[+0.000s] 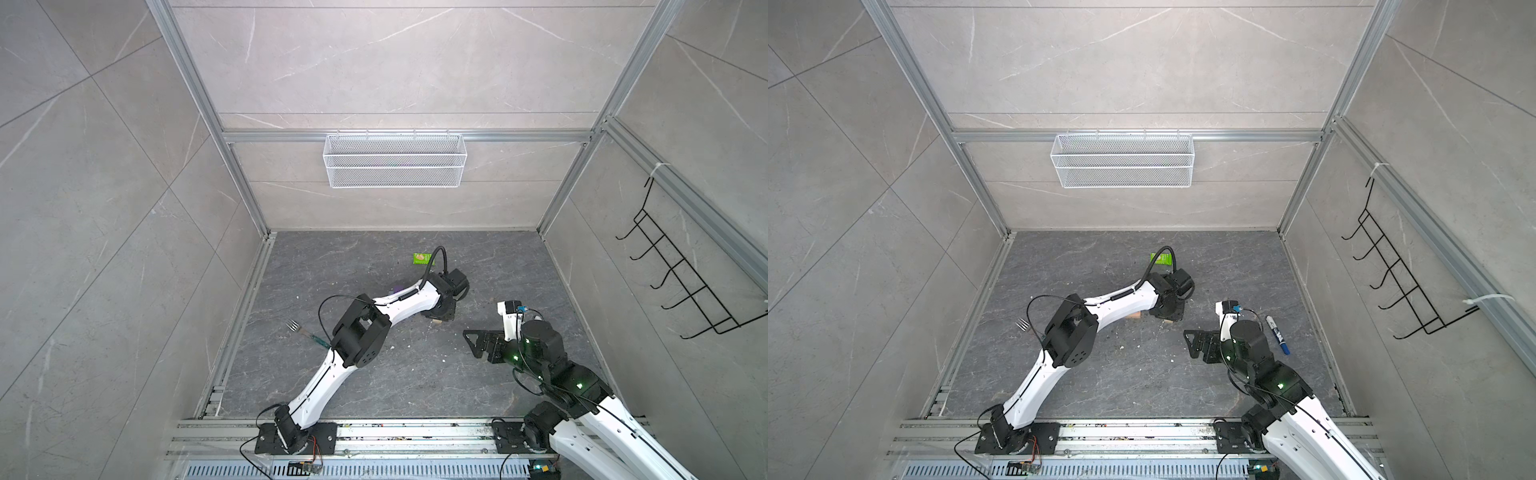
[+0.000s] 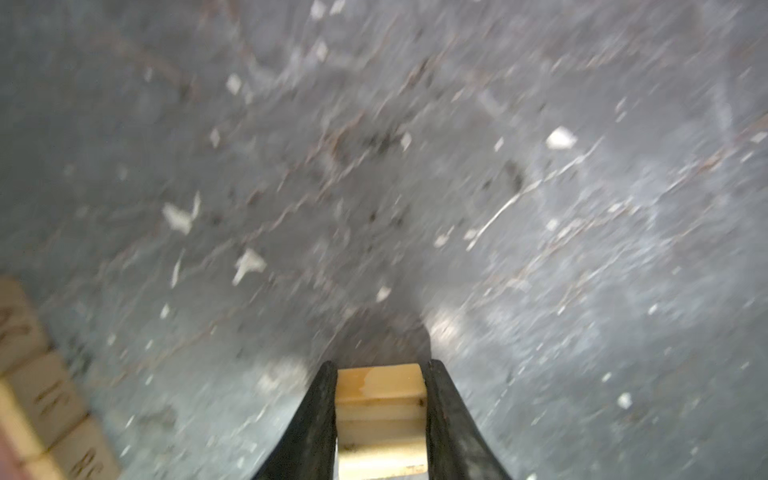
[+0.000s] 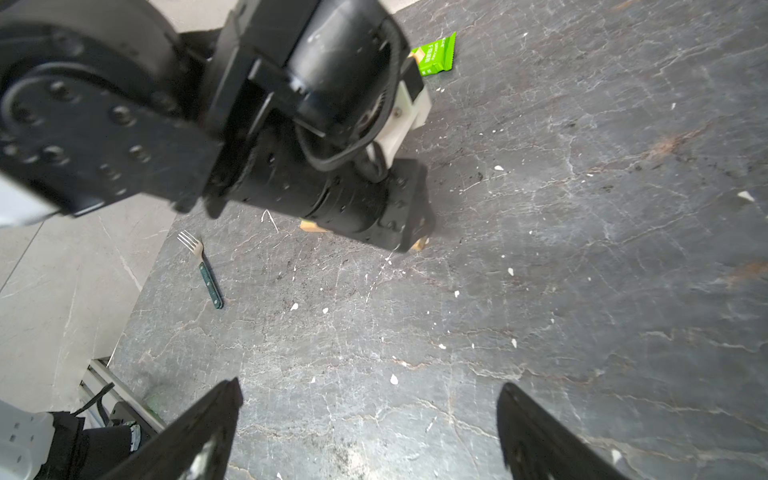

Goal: Build the wood block tower
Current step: 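Lower the left gripper around the wood cube and close on it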

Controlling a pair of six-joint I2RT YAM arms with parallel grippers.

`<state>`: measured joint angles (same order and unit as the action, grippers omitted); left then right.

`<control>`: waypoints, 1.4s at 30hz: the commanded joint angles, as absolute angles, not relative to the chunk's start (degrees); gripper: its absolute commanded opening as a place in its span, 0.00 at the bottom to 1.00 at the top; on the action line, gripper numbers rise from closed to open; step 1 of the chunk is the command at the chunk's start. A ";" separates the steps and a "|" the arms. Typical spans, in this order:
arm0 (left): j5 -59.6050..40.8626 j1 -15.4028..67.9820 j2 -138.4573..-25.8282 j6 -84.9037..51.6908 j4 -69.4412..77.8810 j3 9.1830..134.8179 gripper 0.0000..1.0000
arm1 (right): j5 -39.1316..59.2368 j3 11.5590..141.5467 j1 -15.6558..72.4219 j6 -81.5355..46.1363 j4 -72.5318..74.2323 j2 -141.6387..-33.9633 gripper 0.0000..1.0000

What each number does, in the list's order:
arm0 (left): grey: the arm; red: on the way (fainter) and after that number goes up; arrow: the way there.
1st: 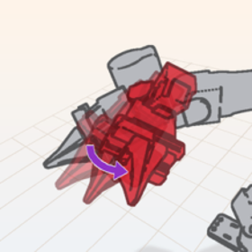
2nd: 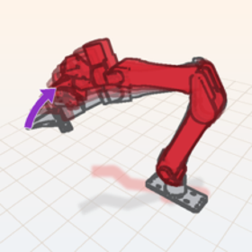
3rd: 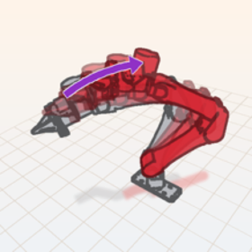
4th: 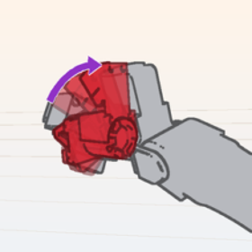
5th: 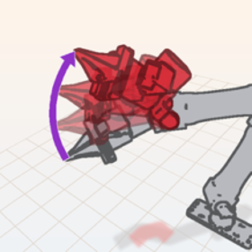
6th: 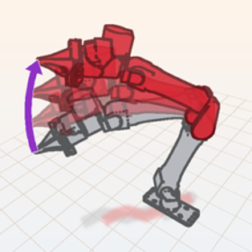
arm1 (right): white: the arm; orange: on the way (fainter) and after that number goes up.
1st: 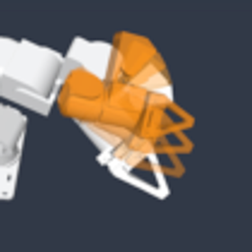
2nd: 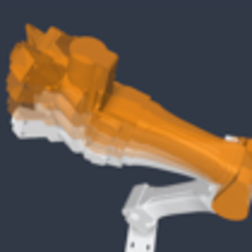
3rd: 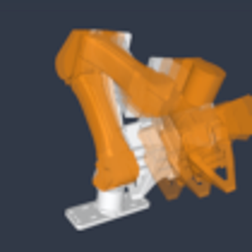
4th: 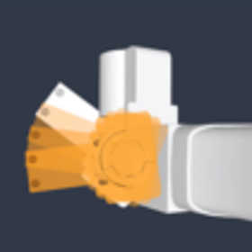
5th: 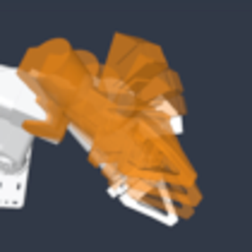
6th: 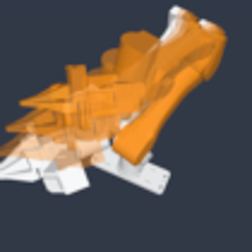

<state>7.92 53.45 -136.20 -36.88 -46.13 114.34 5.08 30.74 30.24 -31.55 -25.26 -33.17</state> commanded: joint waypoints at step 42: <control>4.18 56.07 -120.40 -39.00 -49.21 89.86 0.43 | 7.80 30.24 30.41 -33.70 -16.02 -40.26 0.96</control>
<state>5.28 55.79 -120.97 -39.05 -46.28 89.49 7.16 30.20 30.24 -33.47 -16.56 -40.47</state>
